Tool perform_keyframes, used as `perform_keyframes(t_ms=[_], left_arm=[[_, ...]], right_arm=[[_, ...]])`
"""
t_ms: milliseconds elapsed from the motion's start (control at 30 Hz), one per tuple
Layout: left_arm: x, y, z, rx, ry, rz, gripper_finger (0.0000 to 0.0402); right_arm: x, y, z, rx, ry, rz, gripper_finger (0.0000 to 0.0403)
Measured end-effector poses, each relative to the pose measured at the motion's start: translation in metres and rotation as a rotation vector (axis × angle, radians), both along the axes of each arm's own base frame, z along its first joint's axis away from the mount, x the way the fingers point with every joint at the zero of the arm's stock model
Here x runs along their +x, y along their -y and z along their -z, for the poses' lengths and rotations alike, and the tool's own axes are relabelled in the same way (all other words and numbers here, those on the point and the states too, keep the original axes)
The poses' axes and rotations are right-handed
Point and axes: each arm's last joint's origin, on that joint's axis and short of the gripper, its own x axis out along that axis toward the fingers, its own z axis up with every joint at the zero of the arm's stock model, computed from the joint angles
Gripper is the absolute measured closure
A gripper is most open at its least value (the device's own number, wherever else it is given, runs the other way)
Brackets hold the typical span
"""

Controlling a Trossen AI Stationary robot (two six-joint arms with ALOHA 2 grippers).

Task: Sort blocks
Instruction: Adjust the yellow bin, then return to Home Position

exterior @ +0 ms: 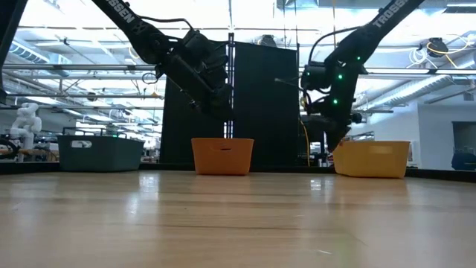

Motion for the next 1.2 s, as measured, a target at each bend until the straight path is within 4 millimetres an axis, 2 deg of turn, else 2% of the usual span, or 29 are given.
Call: perform_keyframes(t_ms=[233,733,967,1067,1200], left_arm=[[0.0,0.0,0.0,-0.002,-0.003,0.0,0.0181],[0.0,0.0,0.001,-0.005,-0.007,0.0,0.0181],[0.0,0.0,0.001,-0.004,-0.007,0.0,0.0181],[0.0,0.0,0.0,0.002,0.002,0.0,0.0181],[-0.001,0.002,-0.007,0.011,0.016,0.003,0.0181]], right_arm=[[0.004,-0.006,0.013,0.111,-0.01,-0.002,0.0403],[-0.005,-0.014,0.017,0.195,-0.101,0.018,0.0403],[-0.006,-0.013,0.016,0.176,-0.118,0.019,0.0403],[-0.004,-0.013,0.008,0.146,-0.083,-0.001,0.0403],[0.001,-0.015,-0.018,0.107,-0.042,-0.043,0.0403]])
